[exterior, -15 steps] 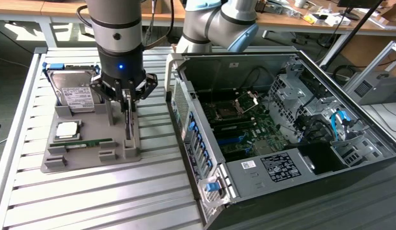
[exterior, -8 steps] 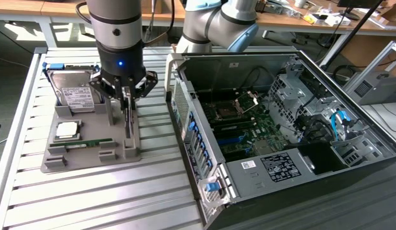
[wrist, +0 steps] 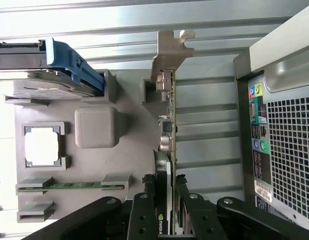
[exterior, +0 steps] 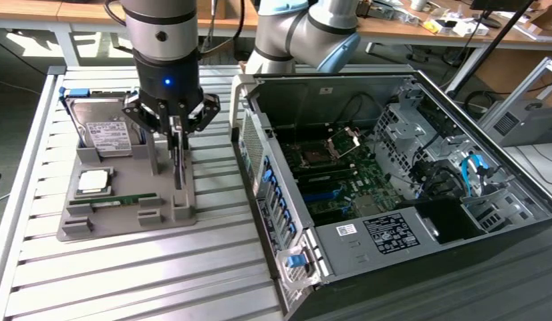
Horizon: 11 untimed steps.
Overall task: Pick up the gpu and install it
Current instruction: 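Pick up the gpu and move the gpu toward the slot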
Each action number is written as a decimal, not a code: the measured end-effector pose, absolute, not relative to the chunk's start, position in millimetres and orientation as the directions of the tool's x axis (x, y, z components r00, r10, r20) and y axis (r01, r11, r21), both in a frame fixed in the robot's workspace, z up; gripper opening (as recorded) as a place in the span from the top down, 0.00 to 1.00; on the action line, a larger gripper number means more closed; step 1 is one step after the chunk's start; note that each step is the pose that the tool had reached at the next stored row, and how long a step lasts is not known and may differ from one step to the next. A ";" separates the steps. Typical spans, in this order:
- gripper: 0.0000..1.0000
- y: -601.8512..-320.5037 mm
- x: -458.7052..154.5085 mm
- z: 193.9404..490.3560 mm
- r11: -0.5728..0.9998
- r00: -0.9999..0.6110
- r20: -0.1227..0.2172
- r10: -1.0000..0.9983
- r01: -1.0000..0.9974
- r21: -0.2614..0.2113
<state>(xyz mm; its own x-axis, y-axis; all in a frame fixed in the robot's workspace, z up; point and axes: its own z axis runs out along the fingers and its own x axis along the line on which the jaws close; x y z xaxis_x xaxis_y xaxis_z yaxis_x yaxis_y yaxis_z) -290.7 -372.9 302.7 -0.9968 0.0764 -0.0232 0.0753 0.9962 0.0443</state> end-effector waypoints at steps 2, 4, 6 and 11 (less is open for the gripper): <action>0.73 -372.9 -290.7 304.6 0.996 -0.997 -0.023 0.076 0.075 0.044; 0.73 -372.9 -290.7 306.8 0.996 -0.997 -0.023 0.076 0.075 0.044; 0.73 -372.9 -290.7 308.9 0.996 -0.997 -0.023 0.076 0.075 0.044; 0.73 -372.9 -290.7 314.9 0.996 -0.997 -0.023 0.076 0.075 0.044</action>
<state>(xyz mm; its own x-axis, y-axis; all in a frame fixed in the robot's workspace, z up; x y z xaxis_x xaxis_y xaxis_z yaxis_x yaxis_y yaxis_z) -290.7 -372.9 314.9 -0.9968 0.0764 -0.0232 0.0753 0.9962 0.0444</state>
